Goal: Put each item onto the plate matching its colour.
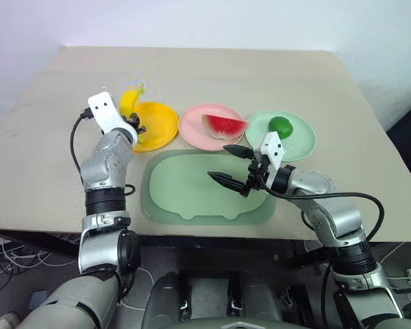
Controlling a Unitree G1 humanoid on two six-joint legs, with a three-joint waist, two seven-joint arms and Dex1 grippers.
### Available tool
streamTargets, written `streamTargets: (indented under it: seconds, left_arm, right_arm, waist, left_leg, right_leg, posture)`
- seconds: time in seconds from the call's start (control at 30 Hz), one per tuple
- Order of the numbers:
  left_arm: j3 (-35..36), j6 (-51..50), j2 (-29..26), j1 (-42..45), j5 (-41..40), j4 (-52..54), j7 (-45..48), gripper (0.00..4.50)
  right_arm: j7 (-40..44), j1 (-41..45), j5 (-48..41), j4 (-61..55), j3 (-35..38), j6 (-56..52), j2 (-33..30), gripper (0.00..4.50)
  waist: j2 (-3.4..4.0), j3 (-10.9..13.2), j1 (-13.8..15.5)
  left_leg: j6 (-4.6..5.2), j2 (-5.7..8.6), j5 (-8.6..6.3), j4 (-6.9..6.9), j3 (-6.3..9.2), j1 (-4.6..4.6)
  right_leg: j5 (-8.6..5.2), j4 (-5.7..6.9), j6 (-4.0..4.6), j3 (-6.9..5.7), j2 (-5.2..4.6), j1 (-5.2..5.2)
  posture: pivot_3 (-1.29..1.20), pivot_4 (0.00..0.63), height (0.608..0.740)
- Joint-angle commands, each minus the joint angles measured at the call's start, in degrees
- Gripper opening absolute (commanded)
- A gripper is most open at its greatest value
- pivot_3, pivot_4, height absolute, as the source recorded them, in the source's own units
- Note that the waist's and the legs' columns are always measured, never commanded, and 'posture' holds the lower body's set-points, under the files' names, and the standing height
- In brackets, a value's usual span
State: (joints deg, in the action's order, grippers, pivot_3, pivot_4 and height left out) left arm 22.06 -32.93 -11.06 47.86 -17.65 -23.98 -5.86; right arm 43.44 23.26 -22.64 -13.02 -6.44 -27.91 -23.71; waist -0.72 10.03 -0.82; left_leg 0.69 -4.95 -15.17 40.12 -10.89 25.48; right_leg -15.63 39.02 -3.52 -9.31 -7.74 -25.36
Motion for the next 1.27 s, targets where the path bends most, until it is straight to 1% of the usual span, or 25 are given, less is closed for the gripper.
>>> streamTargets:
  seconds: [0.03, 0.07, 0.1, 0.13, 0.3, 0.33, 0.43, 0.5, 0.63, 0.73, 0.8, 0.87, 0.97, 1.07, 1.2, 1.27]
  left_arm:
    - [-0.21, 1.33, -0.38, 0.93, -1.03, 0.12, 1.87, 1.59]
    - [-0.44, 1.13, -0.5, 0.89, -0.9, -0.07, 2.11, 1.59]
    - [-0.69, 1.04, -0.63, 0.84, -0.74, -0.2, 2.39, 2.31]
    - [-0.81, 1.0, -0.68, 0.76, -0.64, -0.25, 2.58, 2.58]
    - [-3.09, 2.34, -1.15, -0.77, 0.79, 1.2, 4.63, 4.25]
    - [-4.1, 3.01, -1.23, -1.67, 1.25, 2.41, 5.58, 4.49]
    - [-8.68, 9.23, -2.44, -6.14, 3.6, 7.91, 11.31, 4.49]
    - [-9.6, 11.92, -2.92, -8.99, 3.1, 11.42, 14.43, 4.49]
    - [-11.41, 12.54, -6.26, -18.8, -1.66, 22.82, 26.97, 4.49]
    - [-11.3, 15.02, -8.61, -25.99, -4.1, 28.75, 33.66, 4.49]
    - [-10.66, 15.71, -9.9, -29.76, -7.27, 31.97, 38.43, 4.49]
    - [-9.39, 14.94, -11.33, -33.9, -12.85, 35.5, 44.6, 4.49]
    - [-6.56, 15.58, -14.2, -39.05, -17.39, 36.93, 51.28, 4.49]
    - [-4.62, 19.7, -17.88, -43.72, -16.85, 34.78, 57.5, 4.49]
    - [-2.63, 19.85, -20.28, -45.59, -19.02, 34.59, 60.64, 4.49]
    - [-3.34, 21.18, -21.2, -45.67, -18.14, 34.3, 62.5, 4.49]
  right_arm:
    - [-0.36, 0.33, 0.18, -0.61, 1.04, 1.92, 0.18, 4.5]
    - [-0.48, 0.28, 0.22, -0.53, 1.1, 2.1, 0.21, 4.5]
    - [-0.57, 0.26, 0.26, -0.43, 1.12, 2.26, 0.23, 4.5]
    - [-0.63, 0.19, 0.26, -0.42, 1.17, 2.37, 0.21, 4.5]
    - [-1.04, 0.09, 0.45, -0.78, 1.14, 2.29, 0.37, 4.5]
    - [-1.28, 0.18, 0.41, -0.91, 1.15, 2.13, 0.49, 4.5]
    - [-2.0, 0.38, 0.2, -1.18, 1.21, 1.76, 0.85, 4.5]
    - [-2.34, 0.37, 0.04, -1.43, 1.23, 1.52, 0.98, 4.5]
    - [-2.2, -0.51, -1.22, -2.16, 2.05, 1.0, 0.86, 4.5]
    - [-2.19, -1.34, -1.92, -2.26, 2.73, 1.14, 0.92, 4.5]
    - [-2.23, -1.93, -2.47, -2.9, 2.91, 1.16, 1.16, 4.5]
    - [-2.68, -2.49, -3.08, -3.37, 3.33, 1.09, 1.58, 4.5]
    - [-4.16, -3.04, -2.9, -3.16, 3.97, 1.31, 2.35, 4.5]
    - [-3.74, -4.26, -2.96, -2.94, 4.35, 2.12, 2.03, 4.5]
    - [-2.22, -5.91, -4.02, -3.52, 5.18, 1.65, 0.82, 4.5]
    - [-1.48, -6.19, -3.83, -2.94, 5.49, 2.41, 0.2, 4.5]
  waist:
    - [-0.02, 0.01, 0.09]
    - [-0.03, 0.01, 0.09]
    - [-0.03, 0.01, 0.08]
    - [-0.02, 0.01, 0.06]
    - [-0.02, 0.01, 0.0]
    - [-0.02, 0.01, -0.01]
    - [-0.02, 0.01, -0.07]
    - [-0.02, 0.01, -0.09]
    - [-0.01, 0.01, -0.19]
    - [0.0, 0.01, -0.23]
    - [-0.01, 0.01, -0.13]
    - [0.0, 0.01, 0.03]
    - [0.0, 0.0, 0.02]
    - [0.03, 0.01, -0.07]
    - [0.03, 0.01, 0.25]
    - [0.03, 0.0, 0.25]
  left_leg:
    - [0.0, 0.0, 0.0, 0.01, 0.0, 0.0]
    - [0.0, 0.0, 0.0, 0.02, 0.01, 0.0]
    - [0.0, 0.0, 0.0, 0.02, 0.01, 0.0]
    - [0.0, 0.01, 0.0, 0.02, 0.01, 0.0]
    - [-0.01, 0.01, 0.01, 0.01, 0.0, -0.01]
    - [-0.01, 0.01, 0.01, 0.01, 0.0, -0.01]
    - [-0.02, 0.01, 0.01, 0.01, -0.01, -0.01]
    - [-0.02, 0.0, 0.01, 0.0, -0.01, -0.01]
    - [-0.04, -0.02, 0.01, 0.0, -0.01, -0.01]
    - [-0.04, -0.03, 0.01, -0.01, -0.02, -0.02]
    - [-0.04, -0.03, 0.01, -0.01, -0.01, -0.02]
    - [-0.04, -0.04, 0.01, 0.0, 0.01, -0.02]
    - [-0.04, -0.05, 0.0, 0.0, 0.03, -0.02]
    - [-0.04, -0.06, -0.01, -0.02, 0.02, -0.03]
    - [-0.01, -0.07, -0.03, -0.03, 0.04, -0.01]
    - [0.11, -0.12, -0.1, -0.02, 0.06, -0.01]
  right_leg:
    - [0.0, 0.01, 0.0, 0.0, 0.0, 0.0]
    - [0.0, 0.01, 0.0, 0.0, 0.0, 0.01]
    - [0.0, 0.0, 0.0, 0.0, -0.01, 0.01]
    - [0.0, 0.01, 0.0, 0.0, -0.01, 0.01]
    - [0.0, 0.01, 0.0, 0.0, 0.0, 0.01]
    - [0.0, 0.02, 0.0, 0.0, 0.0, 0.01]
    - [0.0, 0.02, 0.0, 0.01, 0.0, 0.0]
    - [0.0, 0.01, 0.0, 0.01, 0.0, -0.01]
    - [0.0, 0.02, 0.01, 0.02, 0.0, -0.02]
    - [-0.01, 0.02, 0.02, 0.03, 0.0, -0.02]
    - [-0.01, 0.02, 0.02, 0.03, -0.01, -0.02]
    - [-0.01, 0.02, 0.02, 0.02, -0.02, -0.01]
    - [0.0, 0.02, 0.03, 0.02, -0.04, -0.02]
    - [-0.01, 0.01, 0.04, 0.02, -0.03, -0.03]
    - [-0.02, -0.01, 0.04, 0.01, -0.05, -0.04]
    - [-0.02, -0.02, 0.04, 0.01, -0.09, -0.02]
  posture:
    - [0.0, 0.15, 0.695]
    - [0.0, 0.15, 0.695]
    - [0.0, 0.15, 0.695]
    - [0.0, 0.15, 0.695]
    - [0.0, 0.15, 0.695]
    - [0.0, 0.15, 0.695]
    - [0.0, 0.15, 0.695]
    - [0.0, 0.15, 0.695]
    - [0.0, 0.15, 0.695]
    - [0.0, 0.15, 0.695]
    - [0.0, 0.15, 0.695]
    - [0.0, 0.15, 0.695]
    - [0.0, 0.15, 0.695]
    - [0.0, 0.15, 0.695]
    - [0.0, 0.15, 0.695]
    - [0.0, 0.15, 0.695]
